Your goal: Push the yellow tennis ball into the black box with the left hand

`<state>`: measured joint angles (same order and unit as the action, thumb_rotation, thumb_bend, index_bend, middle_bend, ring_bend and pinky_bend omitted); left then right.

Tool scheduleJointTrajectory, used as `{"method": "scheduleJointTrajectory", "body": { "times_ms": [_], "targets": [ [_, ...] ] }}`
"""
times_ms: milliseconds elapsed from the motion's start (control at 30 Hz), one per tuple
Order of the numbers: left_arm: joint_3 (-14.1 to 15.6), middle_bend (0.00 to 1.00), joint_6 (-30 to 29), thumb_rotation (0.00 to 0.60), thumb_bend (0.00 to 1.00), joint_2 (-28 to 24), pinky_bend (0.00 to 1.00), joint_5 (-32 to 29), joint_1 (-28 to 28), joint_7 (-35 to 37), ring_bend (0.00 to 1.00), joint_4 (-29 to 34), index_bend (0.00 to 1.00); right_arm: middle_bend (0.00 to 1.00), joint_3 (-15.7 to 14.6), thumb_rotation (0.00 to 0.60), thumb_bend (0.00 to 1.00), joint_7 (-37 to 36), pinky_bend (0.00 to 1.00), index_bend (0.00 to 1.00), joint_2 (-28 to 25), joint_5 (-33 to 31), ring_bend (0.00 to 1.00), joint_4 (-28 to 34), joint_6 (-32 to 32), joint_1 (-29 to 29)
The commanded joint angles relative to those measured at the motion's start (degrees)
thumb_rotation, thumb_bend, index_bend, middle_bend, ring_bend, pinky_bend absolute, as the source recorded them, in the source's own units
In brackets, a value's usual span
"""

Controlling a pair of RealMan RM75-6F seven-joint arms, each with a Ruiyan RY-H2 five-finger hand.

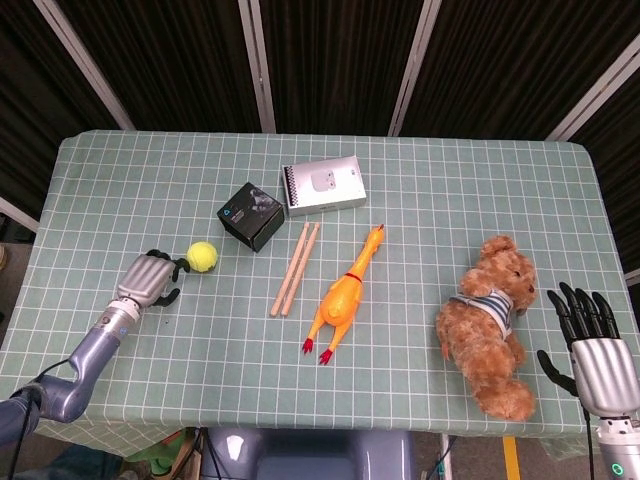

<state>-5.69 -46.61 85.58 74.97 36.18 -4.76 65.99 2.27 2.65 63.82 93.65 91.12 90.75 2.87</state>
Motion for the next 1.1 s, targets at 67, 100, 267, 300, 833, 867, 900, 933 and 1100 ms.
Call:
{"method": "scheduleJointTrajectory", "body": {
  "times_ms": [67, 100, 267, 300, 833, 867, 900, 933, 1100],
  "targets": [
    [-0.2, 0.44, 0.9, 0.600, 0.38, 0.8, 0.22, -0.4, 0.8, 0.0, 0.28, -0.8, 0.32, 0.00, 0.0, 0.600, 0.34, 0.0, 0.00, 0.00, -0.1, 0.1, 0.00, 0.0, 0.1, 0.0],
    [-0.2, 0.44, 1.1, 0.600, 0.38, 1.0, 0.22, -0.5, 1.0, 0.1, 0.28, -1.0, 0.32, 0.00, 0.0, 0.600, 0.34, 0.0, 0.00, 0.00, -0.1, 0.1, 0.00, 0.0, 0.1, 0.0],
    [-0.3, 0.44, 1.3, 0.600, 0.38, 1.8, 0.22, 0.0, 1.9, 0.7, 0.27, -2.0, 0.32, 0.00, -0.1, 0.600, 0.34, -0.4, 0.00, 0.00, -0.1, 0.2, 0.00, -0.1, 0.5, -0.2],
    [-0.3, 0.44, 1.3, 0.600, 0.38, 1.9, 0.22, 0.0, 2.1, 0.9, 0.27, -2.1, 0.32, 0.00, -0.1, 0.600, 0.34, -0.4, 0.00, 0.00, -0.2, 0.2, 0.00, -0.1, 0.5, -0.2],
    [-0.9, 0.42, 3.6, 0.600, 0.38, 2.3, 0.22, -0.9, 4.0, 3.9, 0.26, -4.9, 0.33, 0.00, 0.1, 0.600, 0.34, -0.7, 0.00, 0.00, -0.2, -0.1, 0.00, -0.1, 0.0, 0.0],
    [-0.9, 0.42, 3.7, 0.600, 0.38, 2.5, 0.22, -0.8, 4.2, 4.1, 0.26, -5.2, 0.33, 0.00, 0.0, 0.600, 0.34, -0.7, 0.00, 0.00, -0.2, -0.1, 0.00, -0.1, 0.1, 0.0],
    [-0.8, 0.42, 3.7, 0.600, 0.38, 2.7, 0.22, -0.6, 4.3, 4.2, 0.26, -5.7, 0.34, 0.00, 0.0, 0.600, 0.34, -0.8, 0.00, 0.00, -0.2, -0.1, 0.00, -0.1, 0.1, 0.0],
    [-0.7, 0.42, 3.7, 0.600, 0.38, 2.8, 0.22, -0.4, 4.5, 4.3, 0.26, -6.2, 0.34, 0.00, 0.0, 0.600, 0.34, -0.8, 0.00, 0.00, -0.3, -0.1, 0.00, -0.1, 0.1, -0.1],
    [-0.6, 0.42, 3.2, 0.600, 0.38, 3.7, 0.22, 0.5, 5.0, 5.2, 0.26, -8.0, 0.34, 0.00, 0.1, 0.600, 0.34, -1.0, 0.00, 0.00, -0.4, -0.1, 0.00, -0.1, 0.2, -0.1]
  ]
}}
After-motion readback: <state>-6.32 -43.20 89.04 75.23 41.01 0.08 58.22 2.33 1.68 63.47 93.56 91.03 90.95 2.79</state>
